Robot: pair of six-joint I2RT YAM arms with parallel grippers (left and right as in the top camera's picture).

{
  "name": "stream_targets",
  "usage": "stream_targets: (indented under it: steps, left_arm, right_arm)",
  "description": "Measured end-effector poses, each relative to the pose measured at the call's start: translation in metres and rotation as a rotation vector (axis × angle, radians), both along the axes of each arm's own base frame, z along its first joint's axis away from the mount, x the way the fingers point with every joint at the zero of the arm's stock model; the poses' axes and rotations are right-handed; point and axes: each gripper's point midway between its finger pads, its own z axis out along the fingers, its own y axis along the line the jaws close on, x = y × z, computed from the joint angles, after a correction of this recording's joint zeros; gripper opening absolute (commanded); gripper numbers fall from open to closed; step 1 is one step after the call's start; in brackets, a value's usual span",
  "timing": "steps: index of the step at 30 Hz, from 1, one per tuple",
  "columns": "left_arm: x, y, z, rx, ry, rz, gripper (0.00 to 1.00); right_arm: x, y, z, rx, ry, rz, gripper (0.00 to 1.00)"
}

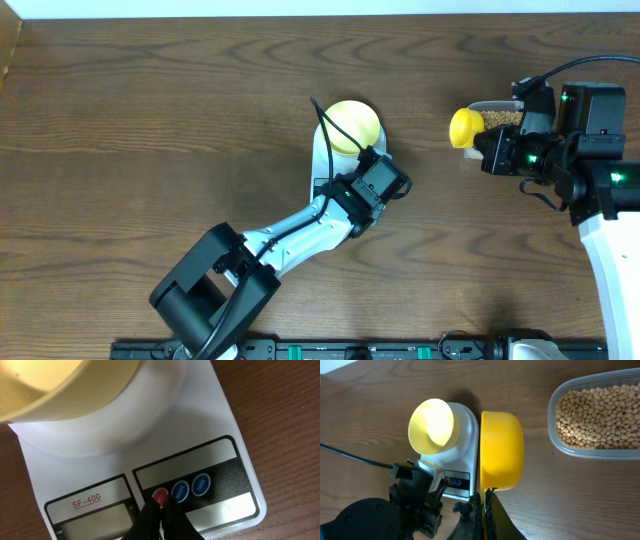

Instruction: Scoop item into bowl and weigh 50g on scale

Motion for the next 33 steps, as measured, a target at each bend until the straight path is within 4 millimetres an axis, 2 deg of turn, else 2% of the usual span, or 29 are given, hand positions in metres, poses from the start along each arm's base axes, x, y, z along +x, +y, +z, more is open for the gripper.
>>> stream_targets:
  steps: [7, 33]
  left_arm:
    - [-0.001, 0.001, -0.011, 0.019, 0.016, 0.0, 0.08]
    - [0.005, 0.003, -0.011, 0.01, 0.005, 0.015, 0.08]
  right_arm:
    - [0.0, 0.0, 0.0, -0.004, -0.002, 0.004, 0.01]
    - [0.001, 0.0, 0.001, -0.004, -0.011, 0.005, 0.01]
